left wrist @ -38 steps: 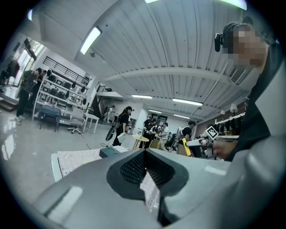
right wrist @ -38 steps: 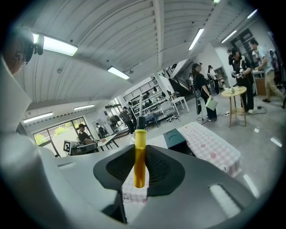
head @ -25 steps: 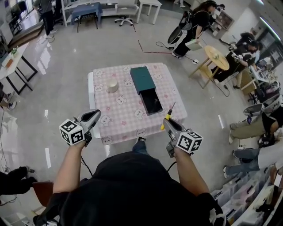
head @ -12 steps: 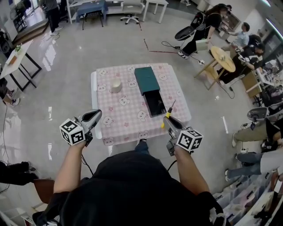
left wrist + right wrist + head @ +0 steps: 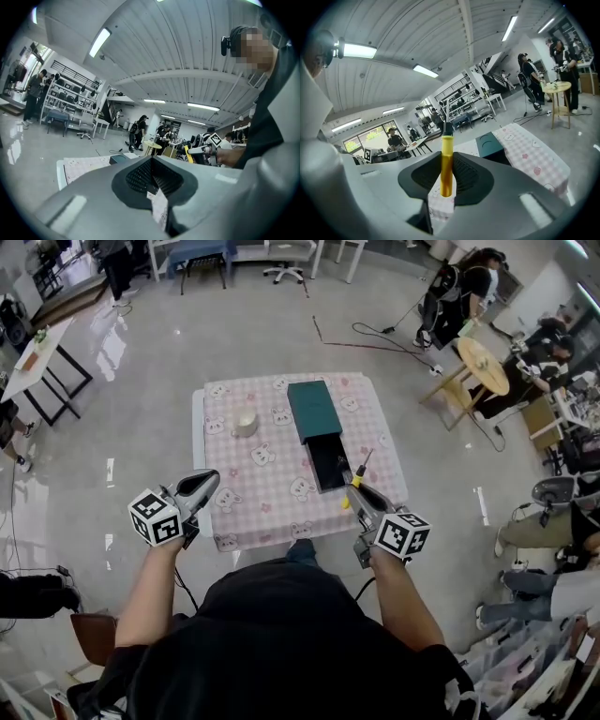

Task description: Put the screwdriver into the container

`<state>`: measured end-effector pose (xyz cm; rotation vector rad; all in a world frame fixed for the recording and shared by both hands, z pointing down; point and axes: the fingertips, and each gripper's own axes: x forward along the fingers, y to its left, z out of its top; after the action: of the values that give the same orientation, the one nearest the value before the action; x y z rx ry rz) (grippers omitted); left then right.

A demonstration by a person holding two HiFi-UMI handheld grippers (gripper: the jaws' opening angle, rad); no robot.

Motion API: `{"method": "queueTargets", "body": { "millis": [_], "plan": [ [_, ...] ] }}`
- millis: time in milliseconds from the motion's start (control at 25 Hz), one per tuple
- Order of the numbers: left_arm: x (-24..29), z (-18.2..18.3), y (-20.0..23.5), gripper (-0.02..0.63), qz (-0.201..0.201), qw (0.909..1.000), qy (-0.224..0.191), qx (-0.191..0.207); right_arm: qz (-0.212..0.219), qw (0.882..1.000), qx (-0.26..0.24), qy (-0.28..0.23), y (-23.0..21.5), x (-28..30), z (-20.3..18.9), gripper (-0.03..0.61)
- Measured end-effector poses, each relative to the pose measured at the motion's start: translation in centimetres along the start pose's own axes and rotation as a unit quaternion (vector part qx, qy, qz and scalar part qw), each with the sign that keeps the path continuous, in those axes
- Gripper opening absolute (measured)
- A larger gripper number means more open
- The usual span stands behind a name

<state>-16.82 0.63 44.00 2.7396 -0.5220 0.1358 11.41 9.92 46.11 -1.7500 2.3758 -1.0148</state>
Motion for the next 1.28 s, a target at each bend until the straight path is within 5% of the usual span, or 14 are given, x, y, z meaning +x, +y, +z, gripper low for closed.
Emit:
{"method": "queueTargets", "body": {
  "millis": [1280],
  "plan": [
    [7.8, 2.3, 4.5, 0.0, 0.014, 0.9997, 0.006, -0.018, 0.01, 0.999, 0.011, 0.036, -6.9, 6.1, 4.3, 0.106]
  ]
}}
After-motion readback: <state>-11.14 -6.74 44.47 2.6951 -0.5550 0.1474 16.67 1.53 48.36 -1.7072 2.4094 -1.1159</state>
